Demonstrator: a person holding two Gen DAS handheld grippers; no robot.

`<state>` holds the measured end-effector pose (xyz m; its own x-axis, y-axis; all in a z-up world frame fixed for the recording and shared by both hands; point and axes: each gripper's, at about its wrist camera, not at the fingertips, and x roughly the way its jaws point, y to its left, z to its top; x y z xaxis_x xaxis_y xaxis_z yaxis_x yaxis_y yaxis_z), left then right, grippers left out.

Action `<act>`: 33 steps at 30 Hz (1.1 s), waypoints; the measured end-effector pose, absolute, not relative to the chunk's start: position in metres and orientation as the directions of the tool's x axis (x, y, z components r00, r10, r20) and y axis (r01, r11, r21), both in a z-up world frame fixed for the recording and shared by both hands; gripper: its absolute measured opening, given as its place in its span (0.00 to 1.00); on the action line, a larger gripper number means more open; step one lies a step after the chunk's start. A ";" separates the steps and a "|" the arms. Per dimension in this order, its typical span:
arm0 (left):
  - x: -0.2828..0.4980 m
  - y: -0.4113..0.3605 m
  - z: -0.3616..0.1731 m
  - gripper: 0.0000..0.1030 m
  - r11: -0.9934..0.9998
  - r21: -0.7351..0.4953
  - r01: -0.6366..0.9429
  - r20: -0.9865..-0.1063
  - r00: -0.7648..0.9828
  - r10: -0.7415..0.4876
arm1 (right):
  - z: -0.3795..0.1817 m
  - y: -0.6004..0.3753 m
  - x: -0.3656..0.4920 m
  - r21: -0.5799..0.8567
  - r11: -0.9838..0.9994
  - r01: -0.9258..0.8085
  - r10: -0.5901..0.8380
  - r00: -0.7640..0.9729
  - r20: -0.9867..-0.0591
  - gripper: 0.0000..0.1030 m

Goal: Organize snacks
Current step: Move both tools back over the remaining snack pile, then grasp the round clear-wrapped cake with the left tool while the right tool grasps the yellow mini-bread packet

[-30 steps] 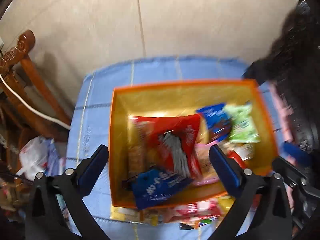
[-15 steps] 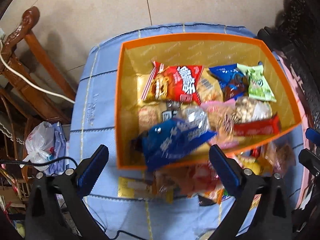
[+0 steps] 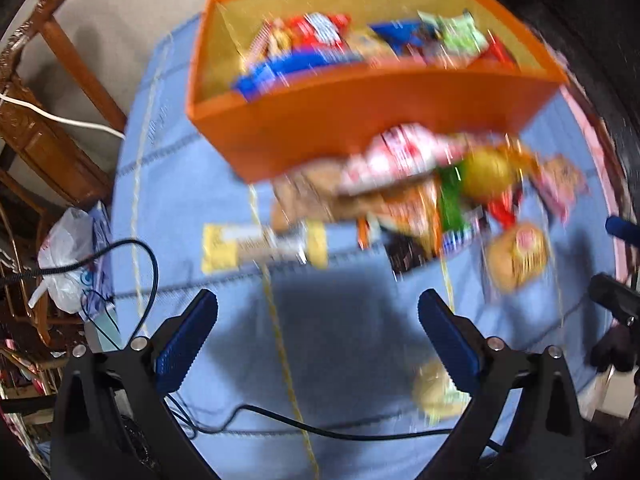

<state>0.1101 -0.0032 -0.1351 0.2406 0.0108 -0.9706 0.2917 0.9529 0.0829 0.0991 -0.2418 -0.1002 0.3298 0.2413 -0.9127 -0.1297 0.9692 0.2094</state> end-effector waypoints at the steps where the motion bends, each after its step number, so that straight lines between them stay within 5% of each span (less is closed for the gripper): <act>1: 0.103 -0.005 -0.141 0.96 0.949 0.077 0.307 -0.975 0.223 0.007 | -0.103 -0.240 0.094 0.210 0.969 -0.130 0.242 0.322 -0.915 0.89; 14: 0.051 -0.038 -0.185 0.95 0.930 -0.015 0.368 -0.999 0.042 -0.033 | -0.121 -0.245 0.070 0.221 0.966 -0.134 0.250 0.271 -0.930 0.90; 22: 0.040 -0.044 -0.208 0.96 0.956 -0.115 0.271 -0.993 -0.041 -0.108 | -0.122 -0.250 0.064 0.212 0.964 -0.159 0.247 0.254 -0.935 0.90; 31: 0.021 -0.060 -0.226 0.96 0.963 -0.076 0.258 -0.994 -0.095 -0.053 | -0.124 -0.253 0.065 0.191 0.962 -0.193 0.236 0.244 -0.941 0.91; 32: 0.020 -0.060 -0.233 0.94 0.965 -0.039 0.261 -0.996 -0.089 -0.016 | -0.125 -0.252 0.066 0.185 0.963 -0.196 0.231 0.245 -0.942 0.91; 33: 0.017 -0.057 -0.236 0.81 0.970 0.001 0.245 -0.998 -0.065 0.017 | -0.126 -0.251 0.066 0.182 0.962 -0.202 0.230 0.246 -0.942 0.91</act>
